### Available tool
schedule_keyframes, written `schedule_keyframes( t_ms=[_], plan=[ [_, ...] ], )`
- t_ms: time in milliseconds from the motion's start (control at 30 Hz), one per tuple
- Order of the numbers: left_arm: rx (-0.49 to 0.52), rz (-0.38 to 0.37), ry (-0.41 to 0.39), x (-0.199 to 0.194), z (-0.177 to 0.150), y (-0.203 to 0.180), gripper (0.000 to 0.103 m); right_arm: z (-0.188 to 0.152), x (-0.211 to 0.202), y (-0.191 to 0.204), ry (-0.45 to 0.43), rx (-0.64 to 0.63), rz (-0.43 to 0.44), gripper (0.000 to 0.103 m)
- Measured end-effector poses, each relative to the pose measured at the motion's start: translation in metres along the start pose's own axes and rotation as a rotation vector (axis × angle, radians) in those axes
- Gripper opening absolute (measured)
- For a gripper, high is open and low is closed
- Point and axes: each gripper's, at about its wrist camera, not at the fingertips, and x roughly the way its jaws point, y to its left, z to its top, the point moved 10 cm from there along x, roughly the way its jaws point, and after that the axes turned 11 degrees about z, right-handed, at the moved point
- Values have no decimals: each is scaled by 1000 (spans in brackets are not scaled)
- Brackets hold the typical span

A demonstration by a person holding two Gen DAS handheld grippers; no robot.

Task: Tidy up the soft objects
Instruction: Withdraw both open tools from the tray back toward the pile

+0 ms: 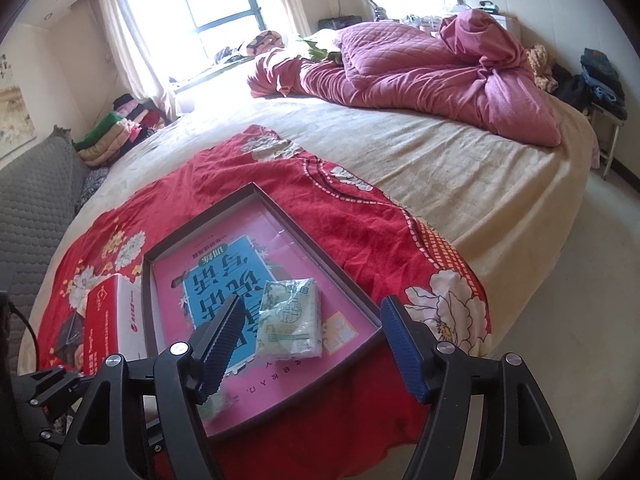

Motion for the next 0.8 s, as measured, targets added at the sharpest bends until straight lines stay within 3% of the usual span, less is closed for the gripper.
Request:
schedule_keyframes(
  t_ms=[367,800],
  plan=[
    [-87,-17,-98,-40,0,28,81,1,-20,10,-23,-22,-25,77],
    [-121,-21,-146,-74,-11,54,81,13,-52,45,-71,-81,-30,78]
  ],
)
